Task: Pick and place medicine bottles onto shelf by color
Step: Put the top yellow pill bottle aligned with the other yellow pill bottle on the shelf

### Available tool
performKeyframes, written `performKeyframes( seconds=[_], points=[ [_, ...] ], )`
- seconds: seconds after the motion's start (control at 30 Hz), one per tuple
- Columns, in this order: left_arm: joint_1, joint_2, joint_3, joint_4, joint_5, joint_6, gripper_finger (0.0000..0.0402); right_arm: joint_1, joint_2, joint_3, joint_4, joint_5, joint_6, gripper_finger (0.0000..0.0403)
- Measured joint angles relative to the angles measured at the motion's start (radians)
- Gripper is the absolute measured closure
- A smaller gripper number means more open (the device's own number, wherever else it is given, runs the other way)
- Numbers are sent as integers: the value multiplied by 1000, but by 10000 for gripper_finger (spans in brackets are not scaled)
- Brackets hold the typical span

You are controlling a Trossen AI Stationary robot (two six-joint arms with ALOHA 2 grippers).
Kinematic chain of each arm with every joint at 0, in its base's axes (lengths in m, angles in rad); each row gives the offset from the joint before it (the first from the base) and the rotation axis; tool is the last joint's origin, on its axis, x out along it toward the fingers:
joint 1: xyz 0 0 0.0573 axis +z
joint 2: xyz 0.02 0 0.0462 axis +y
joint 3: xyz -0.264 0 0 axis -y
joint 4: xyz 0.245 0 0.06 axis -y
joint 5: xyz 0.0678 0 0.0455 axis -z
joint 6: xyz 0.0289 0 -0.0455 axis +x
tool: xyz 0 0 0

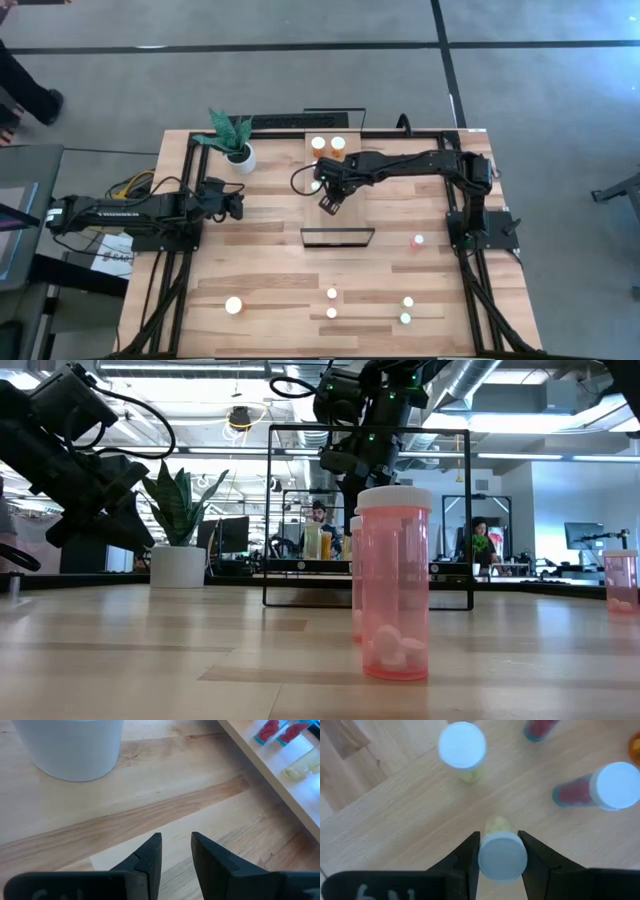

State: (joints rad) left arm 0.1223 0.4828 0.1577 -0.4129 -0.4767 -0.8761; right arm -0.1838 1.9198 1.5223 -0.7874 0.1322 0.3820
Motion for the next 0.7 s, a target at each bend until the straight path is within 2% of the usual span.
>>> performKeyframes(
  seconds=[0.7],
  points=[
    [0, 0, 0, 0, 0, 0, 310, 0, 0, -12, 11, 0, 0, 266]
  ],
)
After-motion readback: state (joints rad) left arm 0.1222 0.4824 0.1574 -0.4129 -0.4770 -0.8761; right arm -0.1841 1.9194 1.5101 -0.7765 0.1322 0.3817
